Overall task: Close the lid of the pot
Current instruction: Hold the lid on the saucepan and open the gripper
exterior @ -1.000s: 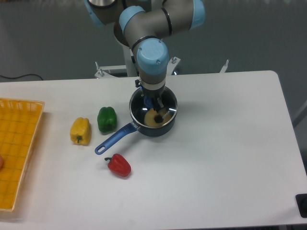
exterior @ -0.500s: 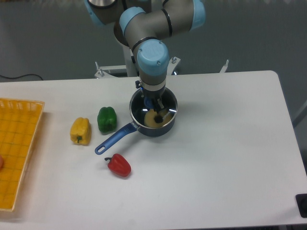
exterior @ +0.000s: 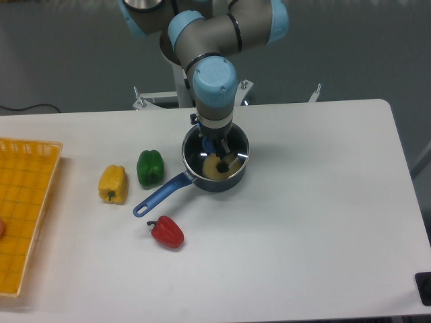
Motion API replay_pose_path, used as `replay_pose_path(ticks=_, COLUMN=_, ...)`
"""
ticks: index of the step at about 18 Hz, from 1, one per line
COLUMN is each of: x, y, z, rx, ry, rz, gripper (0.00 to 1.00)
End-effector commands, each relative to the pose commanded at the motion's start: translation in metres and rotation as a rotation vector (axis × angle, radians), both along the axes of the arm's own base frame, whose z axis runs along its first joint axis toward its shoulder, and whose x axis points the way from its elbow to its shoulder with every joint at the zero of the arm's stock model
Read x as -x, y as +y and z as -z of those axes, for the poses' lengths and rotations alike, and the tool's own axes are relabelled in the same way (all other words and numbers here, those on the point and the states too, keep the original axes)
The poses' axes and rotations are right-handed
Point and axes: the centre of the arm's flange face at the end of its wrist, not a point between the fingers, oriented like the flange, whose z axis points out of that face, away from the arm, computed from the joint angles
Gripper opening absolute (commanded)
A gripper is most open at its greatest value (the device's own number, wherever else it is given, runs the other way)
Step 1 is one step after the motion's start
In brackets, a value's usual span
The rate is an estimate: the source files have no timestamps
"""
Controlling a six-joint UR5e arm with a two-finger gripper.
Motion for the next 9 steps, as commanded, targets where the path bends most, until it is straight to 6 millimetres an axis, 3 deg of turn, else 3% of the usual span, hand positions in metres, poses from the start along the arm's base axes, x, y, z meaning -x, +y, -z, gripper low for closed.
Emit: replay_pose_path(ticks=9, x=0.002, y=0.0016, z=0.0003, rx=0.0, ry=0.0, rz=0.002, gripper=0.64)
